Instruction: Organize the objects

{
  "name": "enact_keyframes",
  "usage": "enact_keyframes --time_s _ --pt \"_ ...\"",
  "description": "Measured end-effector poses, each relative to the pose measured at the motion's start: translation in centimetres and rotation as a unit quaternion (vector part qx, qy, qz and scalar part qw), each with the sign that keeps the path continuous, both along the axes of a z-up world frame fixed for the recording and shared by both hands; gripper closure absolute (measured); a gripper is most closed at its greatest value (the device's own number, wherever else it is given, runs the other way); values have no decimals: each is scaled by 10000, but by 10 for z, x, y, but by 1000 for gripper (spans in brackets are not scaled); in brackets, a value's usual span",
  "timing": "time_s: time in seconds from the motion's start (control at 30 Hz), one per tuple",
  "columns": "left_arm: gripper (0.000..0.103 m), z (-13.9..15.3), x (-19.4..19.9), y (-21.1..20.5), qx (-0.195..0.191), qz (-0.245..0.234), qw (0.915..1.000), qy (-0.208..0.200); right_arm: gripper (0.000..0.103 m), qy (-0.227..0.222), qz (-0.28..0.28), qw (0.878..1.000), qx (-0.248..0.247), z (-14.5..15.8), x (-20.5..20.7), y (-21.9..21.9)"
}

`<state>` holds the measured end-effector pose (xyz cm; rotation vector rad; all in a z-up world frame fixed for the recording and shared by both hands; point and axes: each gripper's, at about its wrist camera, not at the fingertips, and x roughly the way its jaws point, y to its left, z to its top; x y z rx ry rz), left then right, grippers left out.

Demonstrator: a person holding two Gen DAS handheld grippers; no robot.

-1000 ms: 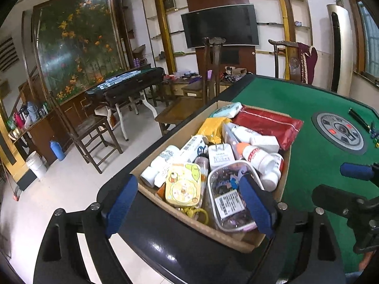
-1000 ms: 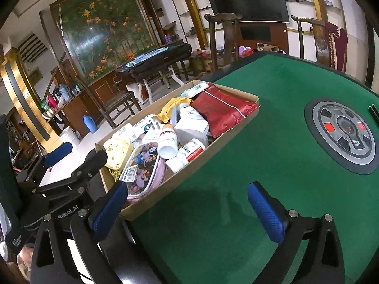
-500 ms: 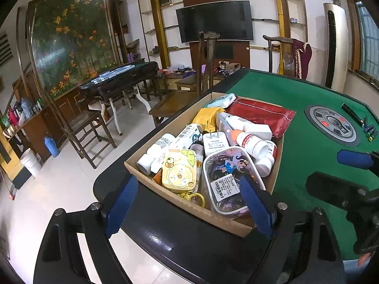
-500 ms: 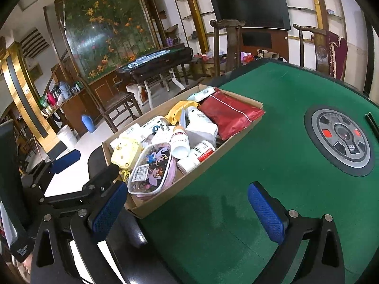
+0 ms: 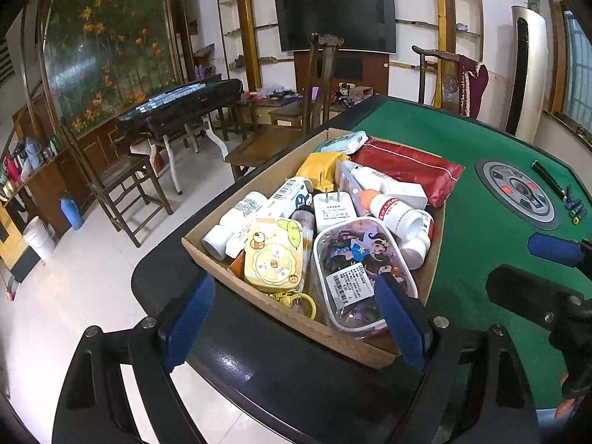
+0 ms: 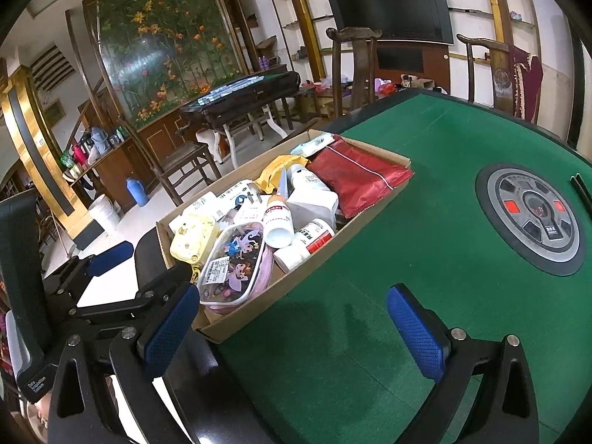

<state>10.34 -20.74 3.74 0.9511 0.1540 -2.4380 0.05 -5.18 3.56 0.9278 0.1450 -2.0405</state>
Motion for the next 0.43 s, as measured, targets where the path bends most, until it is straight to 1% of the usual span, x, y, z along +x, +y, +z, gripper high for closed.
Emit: enact_keyframes --time_s 0.2,0.43 --pt "16 0 -3 1 -67 15 10000 -9 0 -35 28 10000 -1 -1 -3 -4" --pt "16 1 -5 0 -39 56 10000 -26 0 -70 52 10000 3 -1 -6 -6"
